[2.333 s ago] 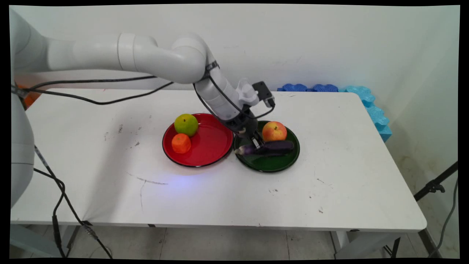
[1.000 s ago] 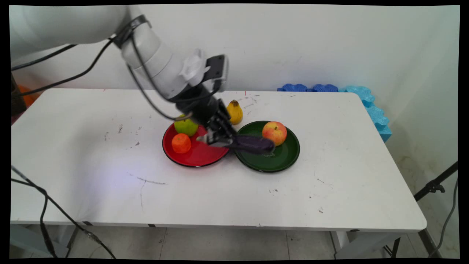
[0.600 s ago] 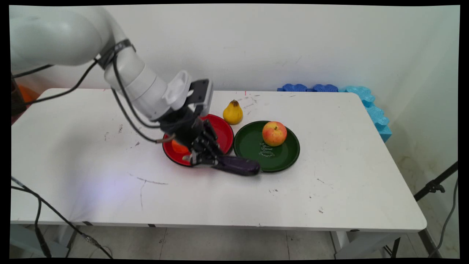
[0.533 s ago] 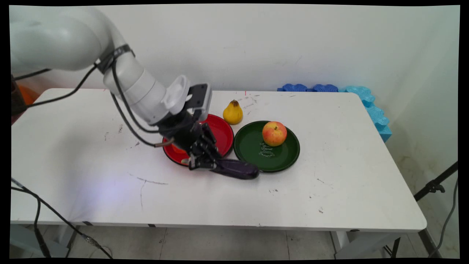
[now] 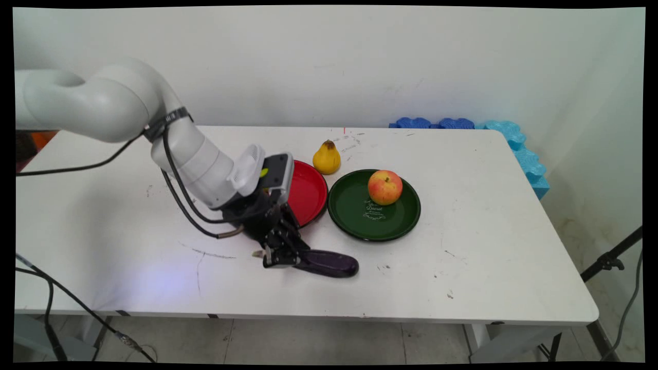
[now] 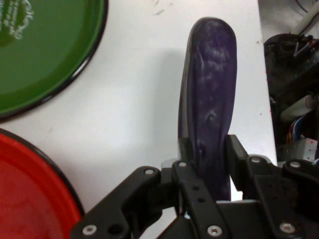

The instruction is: Place the picked object on the table

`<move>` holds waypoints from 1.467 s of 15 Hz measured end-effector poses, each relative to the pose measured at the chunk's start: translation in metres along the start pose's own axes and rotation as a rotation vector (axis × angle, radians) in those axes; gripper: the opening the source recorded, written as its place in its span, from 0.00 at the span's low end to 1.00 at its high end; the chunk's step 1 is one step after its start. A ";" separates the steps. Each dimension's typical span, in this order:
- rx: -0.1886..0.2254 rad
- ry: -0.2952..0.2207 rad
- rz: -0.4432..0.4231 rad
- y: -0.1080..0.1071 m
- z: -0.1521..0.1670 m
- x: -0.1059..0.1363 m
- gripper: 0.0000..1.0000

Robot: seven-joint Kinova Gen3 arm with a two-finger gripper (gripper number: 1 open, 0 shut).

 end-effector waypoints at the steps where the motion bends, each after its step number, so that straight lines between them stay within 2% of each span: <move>1: -0.003 0.000 -0.005 0.002 0.003 -0.001 0.00; 13: -0.004 0.001 -0.055 0.018 0.023 -0.005 0.00; 22: 0.007 -0.011 -0.075 0.018 0.037 -0.014 0.00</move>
